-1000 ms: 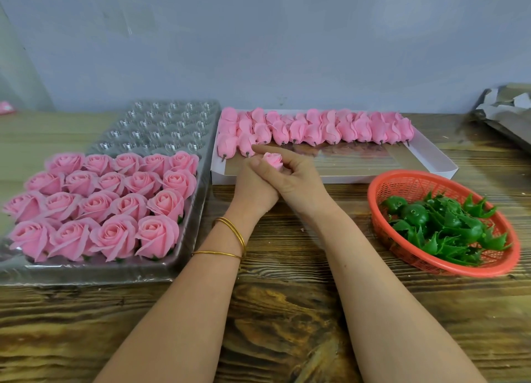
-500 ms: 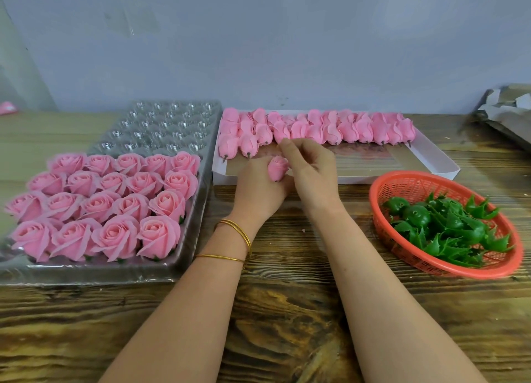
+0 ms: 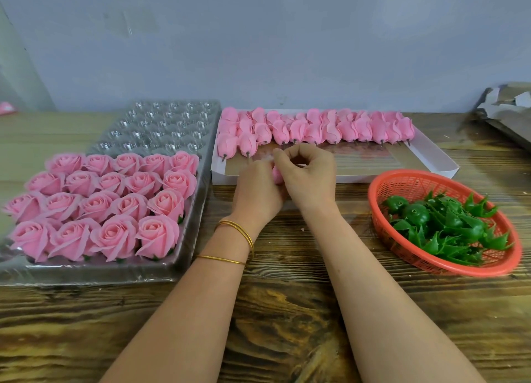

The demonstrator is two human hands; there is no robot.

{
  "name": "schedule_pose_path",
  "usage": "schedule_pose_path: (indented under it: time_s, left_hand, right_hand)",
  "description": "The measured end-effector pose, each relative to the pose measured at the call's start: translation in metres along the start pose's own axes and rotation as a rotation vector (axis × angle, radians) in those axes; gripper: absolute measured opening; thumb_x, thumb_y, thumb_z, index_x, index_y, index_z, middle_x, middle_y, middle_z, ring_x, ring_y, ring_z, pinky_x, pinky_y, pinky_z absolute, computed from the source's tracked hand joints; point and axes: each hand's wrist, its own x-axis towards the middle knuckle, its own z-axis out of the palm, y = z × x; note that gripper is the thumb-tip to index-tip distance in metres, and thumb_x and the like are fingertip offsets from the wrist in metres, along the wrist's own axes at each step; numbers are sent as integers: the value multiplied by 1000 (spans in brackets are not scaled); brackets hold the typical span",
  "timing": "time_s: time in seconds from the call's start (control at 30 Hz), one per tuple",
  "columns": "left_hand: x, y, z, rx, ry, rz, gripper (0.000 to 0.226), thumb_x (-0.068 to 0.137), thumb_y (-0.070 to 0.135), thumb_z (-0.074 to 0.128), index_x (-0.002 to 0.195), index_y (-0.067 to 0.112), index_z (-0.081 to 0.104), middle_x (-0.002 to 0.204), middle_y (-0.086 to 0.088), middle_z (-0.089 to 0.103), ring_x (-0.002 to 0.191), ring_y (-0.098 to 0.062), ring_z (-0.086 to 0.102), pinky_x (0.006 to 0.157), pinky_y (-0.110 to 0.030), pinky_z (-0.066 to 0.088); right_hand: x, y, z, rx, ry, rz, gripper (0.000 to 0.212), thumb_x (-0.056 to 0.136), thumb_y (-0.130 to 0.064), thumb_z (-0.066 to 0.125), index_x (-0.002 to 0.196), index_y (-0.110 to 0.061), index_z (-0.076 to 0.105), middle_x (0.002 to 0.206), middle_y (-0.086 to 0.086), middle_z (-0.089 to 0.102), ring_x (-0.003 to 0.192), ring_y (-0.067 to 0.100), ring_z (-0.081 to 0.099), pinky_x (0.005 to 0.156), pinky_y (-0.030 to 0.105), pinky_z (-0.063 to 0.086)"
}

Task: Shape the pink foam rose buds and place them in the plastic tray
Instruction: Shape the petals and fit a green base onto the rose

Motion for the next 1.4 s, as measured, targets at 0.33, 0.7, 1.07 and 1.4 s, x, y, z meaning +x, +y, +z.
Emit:
schedule_pose_path:
  time_s: [0.33, 0.7, 1.07, 1.4]
  left_hand:
    - [-1, 4, 1, 30, 123, 69, 12, 84, 10, 60, 81, 15, 71, 80, -12, 71, 80, -33, 67, 70, -45, 55]
    - [3, 4, 3, -116, 201, -71, 23, 90, 10, 55, 70, 20, 57, 65, 9, 54, 66, -16, 58, 56, -20, 38]
    - [3, 8, 2, -218, 191, -96, 45, 91, 6, 53, 55, 31, 44, 55, 15, 45, 55, 5, 40, 50, -3, 35]
    - [2, 8, 4, -470, 100, -74, 13, 70, 22, 59, 57, 24, 61, 52, 4, 59, 53, 0, 55, 49, -14, 45]
  right_hand:
    - [-6, -4, 8, 8, -75, 16, 7, 85, -21, 73, 79, -17, 73, 73, -11, 69, 73, 2, 62, 73, 23, 51]
    - [-9, -9, 8, 70, -220, 85, 23, 88, -27, 72, 102, -8, 74, 94, 5, 75, 89, 16, 68, 90, 42, 53]
    - [-8, -13, -1, 447, -397, 348, 26, 86, -7, 71, 112, -14, 68, 113, 12, 69, 118, 29, 62, 108, 46, 45]
    - [4, -17, -22, 591, -565, 466, 47, 72, -14, 75, 118, -9, 66, 104, 7, 71, 98, 19, 67, 82, 33, 57]
